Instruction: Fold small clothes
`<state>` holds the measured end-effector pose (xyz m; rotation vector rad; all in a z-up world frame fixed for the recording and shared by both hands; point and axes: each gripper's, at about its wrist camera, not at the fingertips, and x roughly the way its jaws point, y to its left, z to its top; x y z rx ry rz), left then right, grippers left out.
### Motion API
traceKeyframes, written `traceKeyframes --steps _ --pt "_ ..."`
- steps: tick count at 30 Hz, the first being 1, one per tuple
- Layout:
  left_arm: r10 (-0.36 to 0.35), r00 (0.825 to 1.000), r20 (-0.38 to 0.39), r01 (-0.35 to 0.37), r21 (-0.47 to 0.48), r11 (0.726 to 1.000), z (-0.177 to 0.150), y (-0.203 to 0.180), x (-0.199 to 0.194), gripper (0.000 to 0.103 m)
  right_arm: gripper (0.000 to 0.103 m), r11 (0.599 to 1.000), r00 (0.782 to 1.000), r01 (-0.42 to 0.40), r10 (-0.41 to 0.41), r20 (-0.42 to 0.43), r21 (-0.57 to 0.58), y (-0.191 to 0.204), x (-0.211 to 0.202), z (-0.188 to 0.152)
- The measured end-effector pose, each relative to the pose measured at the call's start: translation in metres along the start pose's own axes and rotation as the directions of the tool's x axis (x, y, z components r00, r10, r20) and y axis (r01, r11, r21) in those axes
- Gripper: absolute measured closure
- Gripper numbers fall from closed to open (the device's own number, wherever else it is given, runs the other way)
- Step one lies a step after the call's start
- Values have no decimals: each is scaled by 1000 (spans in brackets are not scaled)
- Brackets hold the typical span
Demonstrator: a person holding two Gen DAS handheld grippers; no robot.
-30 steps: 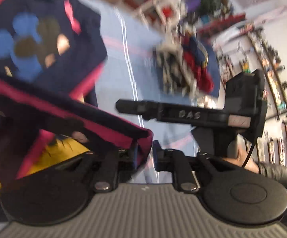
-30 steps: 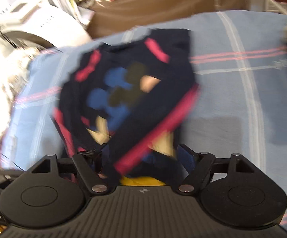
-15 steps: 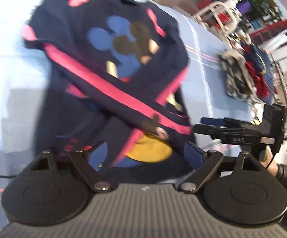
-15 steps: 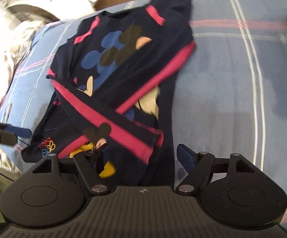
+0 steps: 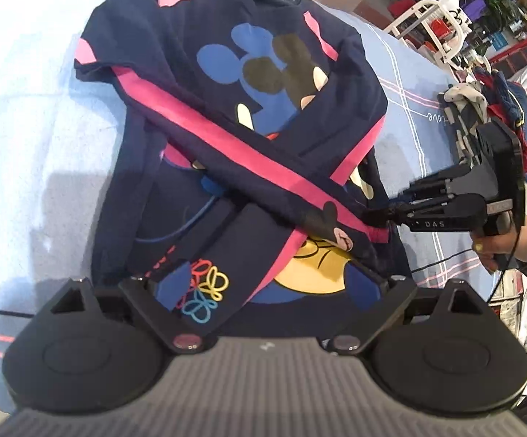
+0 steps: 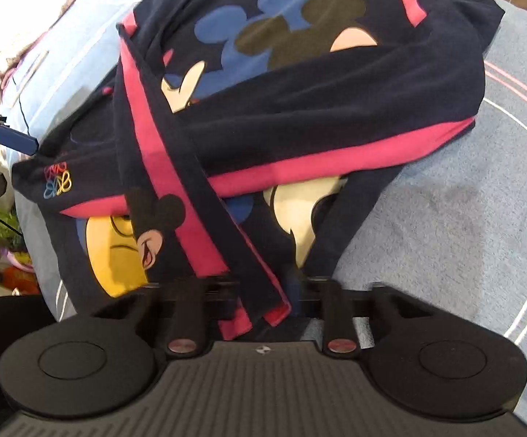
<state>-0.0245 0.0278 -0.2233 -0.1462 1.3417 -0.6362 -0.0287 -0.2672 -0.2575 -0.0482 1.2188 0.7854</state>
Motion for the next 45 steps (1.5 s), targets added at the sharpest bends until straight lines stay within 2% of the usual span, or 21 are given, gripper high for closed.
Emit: traceKeyframes --steps 2,4,7,9,11,13,14,16,17,18,20,21,24,26,28,30,33,35,39,42,45 --pt "5 1000 3 -5 0 1000 1 0 0 10 94 996 997 -78 79 -25 50 0 -7 -3" --pt "11 1000 9 -11 1 1000 3 1 0 10 96 982 988 -154 156 -6 105 -1 -20 -8" --pt "33 999 29 -33 -2 999 10 5 -2 9 98 973 983 -176 167 76 150 -5 -61 -9" --pt "43 998 41 -42 -11 999 16 8 -3 9 99 973 974 -195 178 141 122 4 -98 -5" --pt "44 997 62 -42 -27 999 22 13 -6 9 99 986 974 -169 165 156 10 30 -135 -2" --pt "47 996 77 -44 -44 998 26 17 -8 8 99 978 987 -101 122 107 -184 68 -156 -7" --pt "52 995 83 -48 -52 997 28 20 -9 8 98 963 992 -74 97 81 -258 84 -159 -14" --pt "51 995 86 -45 -69 997 32 26 -7 7 99 943 996 -65 81 35 -325 104 -145 -29" --pt "52 995 84 -45 -82 996 35 29 -6 7 90 921 1000 4 8 29 -389 114 -128 -40" --pt "54 995 81 -46 -92 995 37 32 -4 7 69 894 999 47 -44 17 -446 122 -109 -50" --pt "56 996 76 -49 -94 994 42 36 1 7 35 857 997 65 -76 0 -511 130 -75 -67" --pt "64 995 71 -58 -88 994 45 38 3 7 14 869 997 58 -74 -13 -491 129 -62 -72" --pt "87 994 71 -83 -59 995 54 43 6 7 20 944 999 -22 13 -30 -329 114 -46 -74" --pt "113 989 91 -109 -44 993 63 50 5 7 19 976 999 -2 13 48 -216 99 -56 -70" --pt "161 980 113 -159 -30 987 74 56 2 7 12 996 991 11 0 133 -88 82 -69 -63" --pt "205 972 117 -206 -10 979 81 60 0 7 3 999 985 14 -21 172 41 63 -77 -57" --pt "185 978 92 -187 6 982 73 66 0 7 1 983 981 26 -60 183 184 40 -79 -64" --pt "181 981 64 -182 7 983 61 72 2 7 1 959 981 -1 -53 184 284 26 -78 -77" --pt "144 990 8 -144 -32 989 40 84 6 7 0 870 971 -69 -54 234 489 2 -79 -94" --pt "125 991 -47 -126 -24 992 23 88 11 7 0 829 979 -116 3 203 547 -4 -69 -100" --pt "73 991 -108 -78 -47 996 4 97 19 8 0 787 977 -163 46 206 595 -3 -59 -115"
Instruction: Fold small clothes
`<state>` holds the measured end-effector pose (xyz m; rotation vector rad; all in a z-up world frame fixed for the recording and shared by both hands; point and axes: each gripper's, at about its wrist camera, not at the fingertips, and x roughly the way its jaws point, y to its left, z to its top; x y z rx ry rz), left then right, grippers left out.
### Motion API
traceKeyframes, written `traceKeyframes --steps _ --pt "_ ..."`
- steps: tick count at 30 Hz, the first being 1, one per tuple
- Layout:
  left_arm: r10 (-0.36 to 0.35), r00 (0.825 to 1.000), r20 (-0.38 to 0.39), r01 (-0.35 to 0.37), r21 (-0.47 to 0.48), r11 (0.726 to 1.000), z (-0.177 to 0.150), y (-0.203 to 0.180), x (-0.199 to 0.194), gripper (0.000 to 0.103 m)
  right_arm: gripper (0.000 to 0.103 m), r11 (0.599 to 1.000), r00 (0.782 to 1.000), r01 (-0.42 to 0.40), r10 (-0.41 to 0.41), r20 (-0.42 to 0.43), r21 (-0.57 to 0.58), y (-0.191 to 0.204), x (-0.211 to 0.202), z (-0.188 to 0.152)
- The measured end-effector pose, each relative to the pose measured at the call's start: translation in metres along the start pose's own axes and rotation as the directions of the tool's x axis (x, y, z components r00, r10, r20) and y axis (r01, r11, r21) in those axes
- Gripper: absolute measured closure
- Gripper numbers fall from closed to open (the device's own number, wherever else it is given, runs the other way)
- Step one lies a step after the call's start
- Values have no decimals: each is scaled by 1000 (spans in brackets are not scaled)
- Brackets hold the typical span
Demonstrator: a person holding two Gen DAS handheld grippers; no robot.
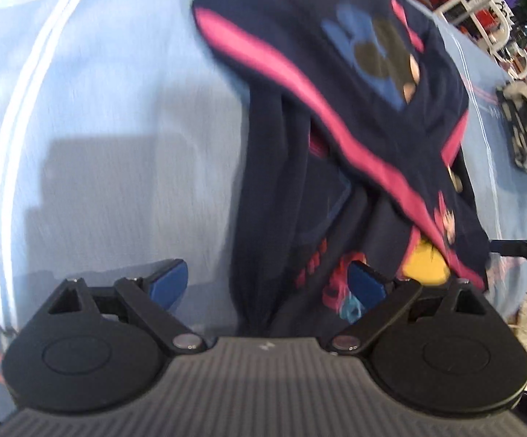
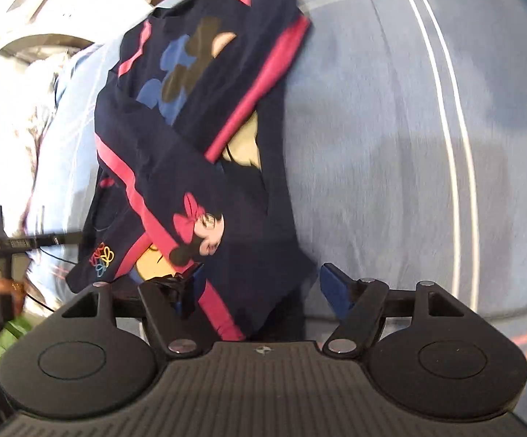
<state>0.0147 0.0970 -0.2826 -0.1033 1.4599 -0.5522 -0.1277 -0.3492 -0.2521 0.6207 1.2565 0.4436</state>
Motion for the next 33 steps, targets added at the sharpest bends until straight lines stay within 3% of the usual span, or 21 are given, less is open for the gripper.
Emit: traceKeyframes --steps 4,8,10,12,14,15,16,18,21,27,30,33 --pt "-17 1000 -23 17 -4 1000 -24 4 2 8 0 999 999 12 -10 -43 40 -8 8 -24" --pt "-56 998 -15 55 -52 997 -30 3 6 7 0 992 999 -33 31 17 124 -15 4 -39" --pt "-85 996 -16 84 -47 995 -27 -5 6 20 0 990 999 -34 30 30 135 -14 6 -39" --pt "-70 997 -25 70 -12 997 -25 -17 10 54 0 991 998 -52 49 29 123 -8 9 -39" --pt "-44 999 -29 44 -14 999 -25 -22 16 65 26 994 999 -39 38 13 102 -2 14 -38" --pt "-50 998 -26 49 -38 998 -25 -20 18 69 63 994 1000 -12 11 8 111 -3 17 -38" --pt "-56 998 -22 54 -66 996 -25 -17 18 72 81 990 1000 -9 8 7 144 -6 21 -37" --pt "-88 996 -20 85 -100 991 -26 -12 16 78 89 981 999 -28 24 20 194 -13 20 -37" --pt "-121 992 -23 118 -103 988 -23 -13 9 85 92 972 998 -67 63 23 225 -16 14 -38" --pt "-176 984 17 177 -94 980 -3 -27 -10 86 94 939 986 -168 156 63 302 -14 -7 -29" --pt "-215 974 71 222 -122 967 26 -25 -22 86 94 903 968 -251 229 104 349 -6 -16 -8" --pt "-237 960 147 255 -125 959 76 -24 -32 86 94 874 943 -330 287 170 356 6 -15 39"
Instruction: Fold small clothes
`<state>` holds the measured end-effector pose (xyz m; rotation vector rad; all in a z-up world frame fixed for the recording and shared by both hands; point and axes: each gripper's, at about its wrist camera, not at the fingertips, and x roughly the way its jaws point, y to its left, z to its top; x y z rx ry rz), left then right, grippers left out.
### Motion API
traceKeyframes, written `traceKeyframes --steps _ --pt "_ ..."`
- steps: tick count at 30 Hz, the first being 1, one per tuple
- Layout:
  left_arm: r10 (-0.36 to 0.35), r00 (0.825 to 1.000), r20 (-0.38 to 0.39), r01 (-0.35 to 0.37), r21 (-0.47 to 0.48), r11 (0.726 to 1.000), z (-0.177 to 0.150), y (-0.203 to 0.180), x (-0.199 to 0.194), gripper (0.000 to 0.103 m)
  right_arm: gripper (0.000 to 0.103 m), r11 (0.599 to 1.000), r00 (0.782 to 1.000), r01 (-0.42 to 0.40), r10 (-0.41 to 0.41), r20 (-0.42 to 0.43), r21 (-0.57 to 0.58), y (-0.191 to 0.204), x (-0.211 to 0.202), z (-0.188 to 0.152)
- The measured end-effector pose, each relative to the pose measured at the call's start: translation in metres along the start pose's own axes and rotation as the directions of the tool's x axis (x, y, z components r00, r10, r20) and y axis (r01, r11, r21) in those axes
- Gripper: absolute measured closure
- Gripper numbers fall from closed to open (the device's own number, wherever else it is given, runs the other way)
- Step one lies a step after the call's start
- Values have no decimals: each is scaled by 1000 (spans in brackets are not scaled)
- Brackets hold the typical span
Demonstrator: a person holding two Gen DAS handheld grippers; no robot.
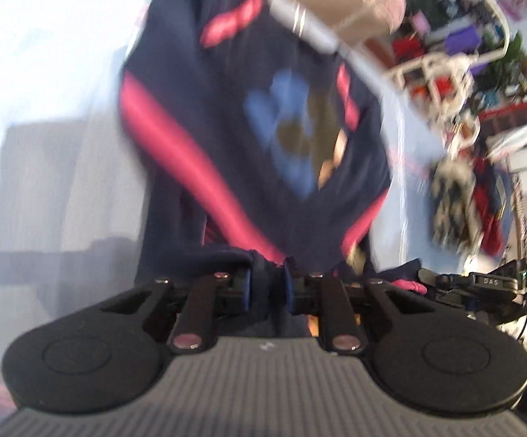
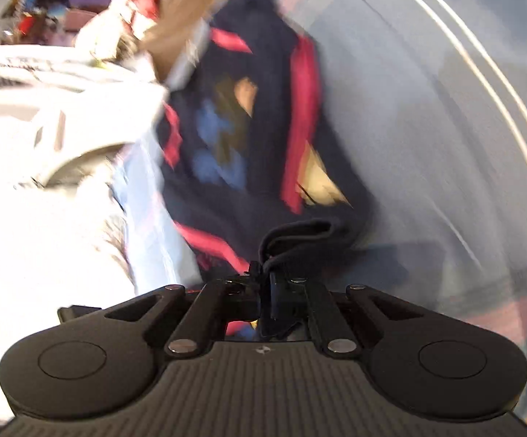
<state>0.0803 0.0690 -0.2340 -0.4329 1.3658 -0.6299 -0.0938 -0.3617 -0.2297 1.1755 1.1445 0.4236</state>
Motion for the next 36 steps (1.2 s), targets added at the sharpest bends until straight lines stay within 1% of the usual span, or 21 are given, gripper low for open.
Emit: traceKeyframes --steps 4,7,10,12,14,15,16,17,18,19,20,21,22,24,26,28,29,30,32,34,36 --pt "31 996 82 -33 24 999 86 -8 11 86 95 998 997 -45 47 64 -33 39 28 76" --pt "61 990 123 -61 -2 998 148 -7 23 86 95 999 992 -33 36 123 -32 58 51 135" --pt "138 984 115 -135 -29 990 196 -8 42 86 95 1000 983 -20 16 183 17 65 73 186" --pt "189 980 56 -187 -38 982 216 -9 59 82 95 998 977 43 -54 205 55 65 87 207" --pt "271 962 37 -271 -13 962 226 -16 71 80 93 992 973 120 -125 195 35 67 102 221" --pt "313 949 45 -313 4 950 227 -19 73 77 75 982 960 189 -188 207 16 70 108 222" --pt "350 935 58 -352 15 936 227 -24 74 76 53 969 945 247 -237 227 -15 75 111 223" --pt "381 922 72 -384 28 923 227 -29 74 74 41 956 930 284 -258 261 -68 81 110 222" --pt "408 909 88 -413 51 909 225 -35 73 67 16 940 912 318 -267 311 -126 89 104 220" --pt "445 887 122 -456 77 887 221 -41 71 56 5 918 891 351 -268 366 -183 99 98 213" --pt "499 850 168 -519 100 849 218 -48 67 15 4 904 885 359 -250 393 -232 107 92 209" --pt "539 812 223 -572 126 811 216 -57 63 2 5 892 892 349 -223 393 -288 115 89 203" --pt "541 796 269 -590 153 792 217 -61 58 0 6 872 903 342 -201 381 -351 122 88 195" --pt "536 790 298 -598 177 782 223 -69 52 0 7 800 916 352 -187 356 -486 135 91 175" --pt "553 780 294 -616 208 759 228 -76 49 0 16 717 934 345 -197 298 -606 139 101 153" --pt "548 775 315 -625 255 737 224 -87 48 0 42 643 949 314 -221 223 -699 138 114 132" --pt "547 771 327 -631 270 727 220 -93 47 0 46 612 954 295 -234 188 -734 137 122 121" --pt "543 770 334 -632 286 720 214 -97 46 0 51 601 958 274 -243 155 -751 134 130 117" --pt "534 776 337 -627 318 711 201 -103 45 0 53 582 958 250 -263 112 -774 130 143 107" --pt "528 781 335 -624 358 695 187 -110 46 2 53 529 947 265 -299 115 -806 132 157 100" --pt "516 797 315 -604 379 701 176 -114 50 6 53 503 941 273 -315 120 -820 137 171 107"
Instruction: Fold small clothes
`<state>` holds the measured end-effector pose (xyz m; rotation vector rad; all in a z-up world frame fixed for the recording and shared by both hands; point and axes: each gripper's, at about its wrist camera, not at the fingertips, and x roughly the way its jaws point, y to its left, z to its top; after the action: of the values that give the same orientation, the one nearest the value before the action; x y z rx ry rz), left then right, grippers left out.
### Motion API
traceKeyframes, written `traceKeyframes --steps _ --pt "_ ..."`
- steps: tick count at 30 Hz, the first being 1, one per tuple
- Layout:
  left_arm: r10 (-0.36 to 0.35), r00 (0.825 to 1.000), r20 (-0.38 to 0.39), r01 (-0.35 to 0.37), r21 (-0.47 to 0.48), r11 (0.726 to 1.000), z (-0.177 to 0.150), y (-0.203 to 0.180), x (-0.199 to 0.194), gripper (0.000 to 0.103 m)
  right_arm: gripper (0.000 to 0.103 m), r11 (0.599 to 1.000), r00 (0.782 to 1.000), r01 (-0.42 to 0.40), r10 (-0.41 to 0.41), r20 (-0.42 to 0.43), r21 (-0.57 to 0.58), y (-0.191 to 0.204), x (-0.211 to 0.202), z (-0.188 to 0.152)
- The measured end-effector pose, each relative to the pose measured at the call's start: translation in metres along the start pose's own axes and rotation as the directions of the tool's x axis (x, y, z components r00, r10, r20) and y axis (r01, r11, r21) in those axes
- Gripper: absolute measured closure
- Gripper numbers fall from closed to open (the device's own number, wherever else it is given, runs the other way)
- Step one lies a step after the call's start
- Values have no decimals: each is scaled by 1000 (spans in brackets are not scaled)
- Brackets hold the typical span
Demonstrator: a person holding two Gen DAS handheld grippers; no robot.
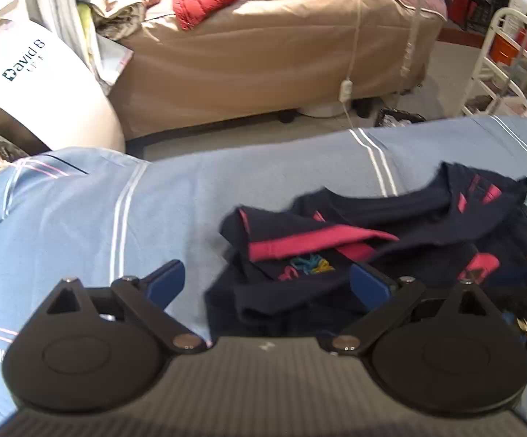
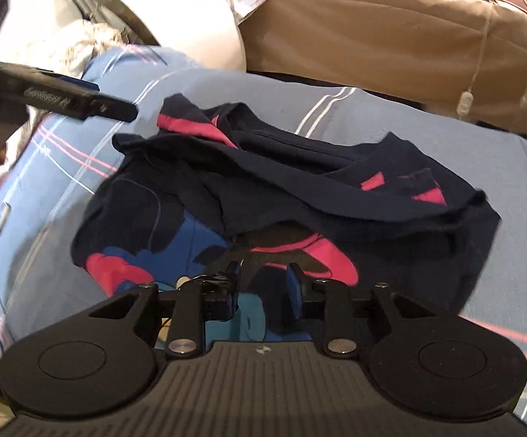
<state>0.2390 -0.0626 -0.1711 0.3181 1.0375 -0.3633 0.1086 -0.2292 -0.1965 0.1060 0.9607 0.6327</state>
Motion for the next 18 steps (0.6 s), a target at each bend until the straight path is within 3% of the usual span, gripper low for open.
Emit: traceKeyframes --steps 10,13,16,18 --pt "-67 997 -40 68 19 997 -19 -21 15 6 54 992 992 124 -124 -34 10 -34 30 42" --pt "-65 997 -36 65 6 998 -24 -16 16 6 53 984 984 175 -176 4 44 -48 33 59" --pt "-87 995 -37 87 -7 996 -34 -9 15 5 51 958 961 259 -268 64 122 -65 29 78" --pt "-125 991 -45 125 0 992 -40 -9 15 5 50 955 960 242 -261 99 170 -73 19 84"
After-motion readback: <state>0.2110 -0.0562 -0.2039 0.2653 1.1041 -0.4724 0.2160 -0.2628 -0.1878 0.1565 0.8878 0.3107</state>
